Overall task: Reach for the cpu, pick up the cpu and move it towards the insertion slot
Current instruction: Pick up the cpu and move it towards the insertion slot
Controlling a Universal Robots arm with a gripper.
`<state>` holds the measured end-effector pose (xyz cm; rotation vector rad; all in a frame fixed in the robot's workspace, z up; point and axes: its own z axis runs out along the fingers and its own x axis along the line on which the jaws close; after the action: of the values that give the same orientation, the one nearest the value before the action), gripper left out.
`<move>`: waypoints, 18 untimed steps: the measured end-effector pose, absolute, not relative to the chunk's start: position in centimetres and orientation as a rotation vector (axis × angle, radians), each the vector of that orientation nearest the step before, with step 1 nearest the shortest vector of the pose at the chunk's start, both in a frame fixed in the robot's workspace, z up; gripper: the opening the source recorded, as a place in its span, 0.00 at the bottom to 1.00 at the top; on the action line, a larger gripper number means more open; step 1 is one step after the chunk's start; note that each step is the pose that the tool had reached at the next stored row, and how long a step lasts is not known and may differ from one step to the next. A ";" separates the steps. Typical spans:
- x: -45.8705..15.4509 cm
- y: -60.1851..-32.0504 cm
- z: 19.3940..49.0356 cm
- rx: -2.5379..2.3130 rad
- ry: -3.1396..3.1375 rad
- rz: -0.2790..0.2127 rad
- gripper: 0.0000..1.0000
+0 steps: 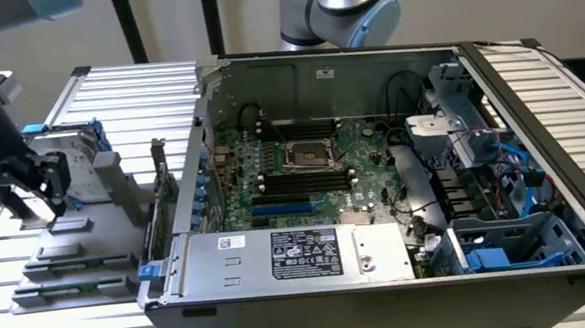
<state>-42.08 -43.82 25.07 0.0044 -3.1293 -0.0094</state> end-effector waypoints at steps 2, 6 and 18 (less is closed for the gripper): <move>-42.1 -43.8 26.0 0.005 -3.129 -0.009 0.55; -41.7 -43.7 27.8 0.005 -3.129 -0.009 0.55; -36.9 -43.7 33.2 0.004 -3.129 -0.009 0.55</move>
<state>-36.86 -43.70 33.23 0.0045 -3.1289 -0.0092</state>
